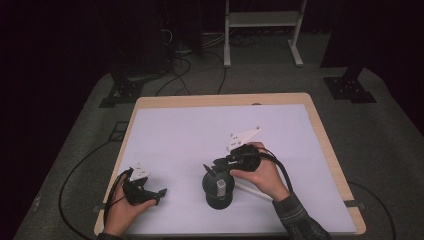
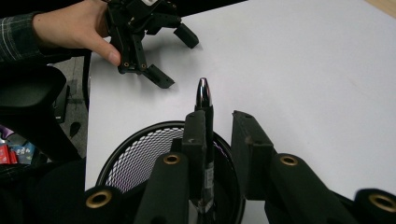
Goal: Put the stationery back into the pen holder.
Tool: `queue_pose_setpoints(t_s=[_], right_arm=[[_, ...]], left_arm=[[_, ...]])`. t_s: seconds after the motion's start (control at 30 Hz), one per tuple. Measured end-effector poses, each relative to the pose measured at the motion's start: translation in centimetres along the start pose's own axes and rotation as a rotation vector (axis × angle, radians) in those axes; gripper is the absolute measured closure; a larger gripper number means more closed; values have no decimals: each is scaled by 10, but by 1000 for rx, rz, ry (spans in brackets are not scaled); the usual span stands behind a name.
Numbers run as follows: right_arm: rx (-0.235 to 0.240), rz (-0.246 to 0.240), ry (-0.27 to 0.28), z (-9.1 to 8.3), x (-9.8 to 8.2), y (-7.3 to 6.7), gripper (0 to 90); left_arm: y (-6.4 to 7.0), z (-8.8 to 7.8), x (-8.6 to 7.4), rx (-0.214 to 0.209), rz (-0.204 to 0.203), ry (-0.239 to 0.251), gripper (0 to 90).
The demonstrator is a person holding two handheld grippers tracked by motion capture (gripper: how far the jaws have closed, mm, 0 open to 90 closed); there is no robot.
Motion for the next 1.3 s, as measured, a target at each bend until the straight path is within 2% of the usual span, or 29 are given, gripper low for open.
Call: queue_pose_setpoints(t_s=[0.5,0.7,0.8,1.1,1.3], right_arm=[[-61,27,23,-32,-12,12,751],[-93,46,14,-47,-25,17,751],[-110,66,-1,-55,-37,20,751],[-132,97,-44,-59,-61,22,751],[-155,106,-90,-54,-74,26,748]], left_arm=[[0,0,0,0,-2,2,0],[0,0,0,1,-3,4,0],[0,0,0,1,-3,4,0],[0,0,0,1,-4,5,0],[0,0,0,1,-3,5,0]])
Point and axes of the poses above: each handheld gripper's, and its own axes: z roughly forward along the jaws, x roughly out of its top, y roughly to its right, the point moved 9 cm from there along z, roughly forward along the jaws, and after that the axes turned 3 degrees about y, right-handed, at the moved point
